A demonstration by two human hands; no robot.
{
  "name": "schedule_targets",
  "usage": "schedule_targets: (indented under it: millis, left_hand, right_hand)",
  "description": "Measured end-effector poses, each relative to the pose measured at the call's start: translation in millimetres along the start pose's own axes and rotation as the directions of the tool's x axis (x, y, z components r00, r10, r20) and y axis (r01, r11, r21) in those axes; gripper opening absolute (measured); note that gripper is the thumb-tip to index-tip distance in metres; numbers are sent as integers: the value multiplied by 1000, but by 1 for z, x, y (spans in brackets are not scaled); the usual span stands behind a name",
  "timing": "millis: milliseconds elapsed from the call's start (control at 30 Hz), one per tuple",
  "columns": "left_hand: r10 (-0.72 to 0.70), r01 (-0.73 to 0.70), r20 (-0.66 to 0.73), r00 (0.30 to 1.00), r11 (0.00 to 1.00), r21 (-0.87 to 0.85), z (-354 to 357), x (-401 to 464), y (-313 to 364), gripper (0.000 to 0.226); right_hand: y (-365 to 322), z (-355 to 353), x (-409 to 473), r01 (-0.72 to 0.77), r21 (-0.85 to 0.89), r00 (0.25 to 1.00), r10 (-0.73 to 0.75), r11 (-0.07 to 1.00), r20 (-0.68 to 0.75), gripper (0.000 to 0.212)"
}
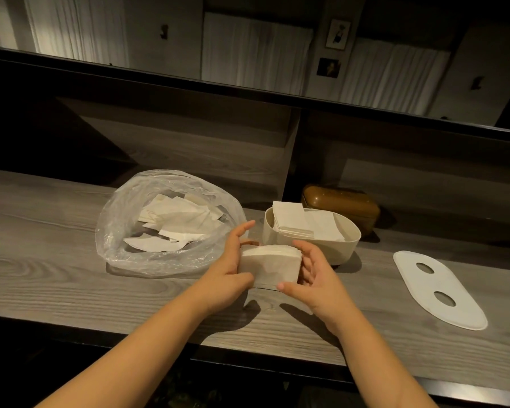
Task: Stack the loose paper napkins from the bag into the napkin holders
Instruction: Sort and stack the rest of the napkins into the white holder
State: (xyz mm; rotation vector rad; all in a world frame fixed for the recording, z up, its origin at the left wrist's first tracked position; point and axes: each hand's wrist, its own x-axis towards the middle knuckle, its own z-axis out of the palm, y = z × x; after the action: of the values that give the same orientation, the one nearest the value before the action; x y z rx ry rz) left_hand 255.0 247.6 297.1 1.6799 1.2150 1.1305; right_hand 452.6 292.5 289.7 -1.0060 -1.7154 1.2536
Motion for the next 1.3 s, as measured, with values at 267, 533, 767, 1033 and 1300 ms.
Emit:
schedule_targets:
  millis: [267,533,767,1033,1300]
  left_hand:
    - [-1,0,33,999,999,46,5,1,2,92]
    - [-16,11,26,1000,981,194,9,4,-3,98]
    - [-88,61,-214,973,990,-130,3,7,-7,45]
    - [29,-105,-269,963,957,-272,9,15,14,28]
    - [44,-114,-270,962,962,-249,52,29,1,36]
  right_hand:
    - [4,3,2,14,-81,999,-17,997,-34,82]
    - [1,4,1,-21,-146,1000,19,989,-14,74]
    - [-1,1,2,-17,68,992,25,998,-121,54]
    - [-11,16,5,60,-1,997,-60,998,-44,31]
    - [-8,19,5,13,80,995,-4,997,-104,49]
